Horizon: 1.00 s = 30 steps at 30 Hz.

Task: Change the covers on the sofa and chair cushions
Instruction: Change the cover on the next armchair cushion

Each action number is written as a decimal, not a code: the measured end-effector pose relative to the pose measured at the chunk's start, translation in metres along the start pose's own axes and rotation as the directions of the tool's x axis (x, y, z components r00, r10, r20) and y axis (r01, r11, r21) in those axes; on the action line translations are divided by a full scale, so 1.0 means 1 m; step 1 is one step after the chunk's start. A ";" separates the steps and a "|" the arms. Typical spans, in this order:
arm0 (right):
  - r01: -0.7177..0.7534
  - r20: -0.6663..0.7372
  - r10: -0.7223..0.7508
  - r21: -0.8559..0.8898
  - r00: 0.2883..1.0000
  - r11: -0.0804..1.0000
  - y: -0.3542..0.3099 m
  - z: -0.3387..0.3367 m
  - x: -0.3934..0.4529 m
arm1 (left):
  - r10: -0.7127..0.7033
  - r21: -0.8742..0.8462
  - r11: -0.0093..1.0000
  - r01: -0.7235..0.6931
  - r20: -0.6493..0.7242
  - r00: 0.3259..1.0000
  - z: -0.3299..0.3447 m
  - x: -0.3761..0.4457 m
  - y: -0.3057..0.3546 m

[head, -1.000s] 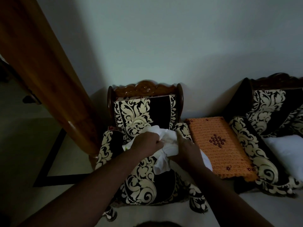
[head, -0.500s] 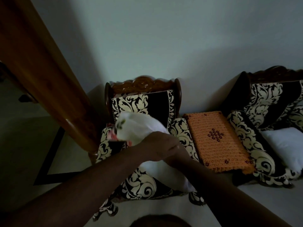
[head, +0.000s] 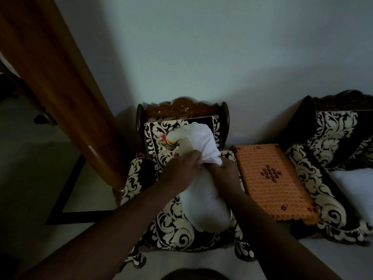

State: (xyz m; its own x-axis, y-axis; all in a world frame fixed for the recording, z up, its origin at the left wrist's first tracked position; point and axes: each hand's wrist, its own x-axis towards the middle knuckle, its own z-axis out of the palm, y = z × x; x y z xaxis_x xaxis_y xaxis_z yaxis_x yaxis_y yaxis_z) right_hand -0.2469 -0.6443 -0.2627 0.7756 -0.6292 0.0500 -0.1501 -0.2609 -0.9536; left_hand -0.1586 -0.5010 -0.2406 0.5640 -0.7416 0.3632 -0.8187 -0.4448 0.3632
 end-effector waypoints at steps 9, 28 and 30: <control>-0.306 0.224 0.268 0.157 0.937 0.939 -0.030 0.000 0.009 | -0.256 -0.341 0.907 0.248 0.021 0.966 -0.009 0.028 0.009; 0.200 0.327 -0.040 -0.474 0.944 0.857 0.007 0.025 -0.025 | -0.278 -0.216 0.928 0.304 0.144 0.950 -0.002 0.014 -0.006; 0.299 0.352 -0.124 -0.502 0.928 0.811 0.001 0.025 -0.014 | -0.122 -0.249 0.954 0.170 0.195 0.973 -0.009 0.014 -0.007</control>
State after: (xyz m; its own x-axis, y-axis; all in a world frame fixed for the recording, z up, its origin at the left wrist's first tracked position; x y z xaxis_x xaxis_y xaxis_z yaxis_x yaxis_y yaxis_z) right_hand -0.2429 -0.6175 -0.2720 0.9540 -0.2936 0.0605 -0.1977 -0.7678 -0.6094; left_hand -0.1441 -0.5034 -0.2307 0.6278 -0.7653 0.1418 -0.6582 -0.4248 0.6215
